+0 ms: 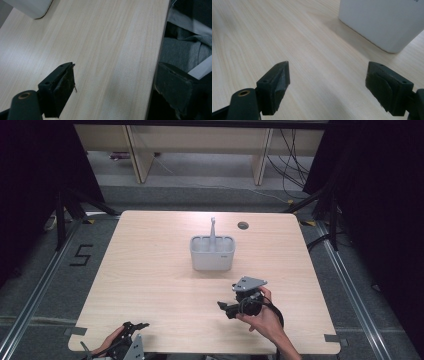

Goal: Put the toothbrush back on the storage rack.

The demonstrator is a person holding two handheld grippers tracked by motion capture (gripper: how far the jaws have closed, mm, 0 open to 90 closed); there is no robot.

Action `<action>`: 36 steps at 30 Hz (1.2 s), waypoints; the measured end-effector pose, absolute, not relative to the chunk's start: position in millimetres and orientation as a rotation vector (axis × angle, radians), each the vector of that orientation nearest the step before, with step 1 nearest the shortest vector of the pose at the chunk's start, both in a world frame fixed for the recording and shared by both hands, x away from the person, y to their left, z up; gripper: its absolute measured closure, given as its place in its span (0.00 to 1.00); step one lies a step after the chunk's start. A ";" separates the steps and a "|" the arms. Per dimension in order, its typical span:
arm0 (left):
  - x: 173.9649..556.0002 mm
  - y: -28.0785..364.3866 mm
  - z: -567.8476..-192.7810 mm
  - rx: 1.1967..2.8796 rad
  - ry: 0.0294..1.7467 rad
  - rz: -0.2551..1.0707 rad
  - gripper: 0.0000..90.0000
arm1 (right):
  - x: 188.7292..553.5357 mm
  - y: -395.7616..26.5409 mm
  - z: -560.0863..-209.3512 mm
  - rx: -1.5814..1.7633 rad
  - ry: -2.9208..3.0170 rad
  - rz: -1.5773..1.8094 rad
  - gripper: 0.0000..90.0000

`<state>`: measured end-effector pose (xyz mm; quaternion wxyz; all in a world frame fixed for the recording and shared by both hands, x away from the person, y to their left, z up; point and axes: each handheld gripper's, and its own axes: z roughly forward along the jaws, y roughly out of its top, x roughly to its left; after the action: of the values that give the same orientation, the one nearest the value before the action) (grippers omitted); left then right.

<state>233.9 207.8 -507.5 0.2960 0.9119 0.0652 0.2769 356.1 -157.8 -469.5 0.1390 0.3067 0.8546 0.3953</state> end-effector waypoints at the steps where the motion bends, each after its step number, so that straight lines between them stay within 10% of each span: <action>1: 234.0 207.8 -507.2 2.427 0.171 0.741 0.17 | 354.7 -158.0 -470.1 0.899 2.476 1.135 0.23; 36: 233.7 207.9 -507.1 2.430 0.166 0.736 0.17 | 312.3 -178.6 -485.7 0.884 2.516 1.107 0.19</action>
<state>233.7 207.9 -507.1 0.2940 0.9128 0.0624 0.2764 312.3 -178.6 -485.7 0.1268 0.3037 0.8643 0.3803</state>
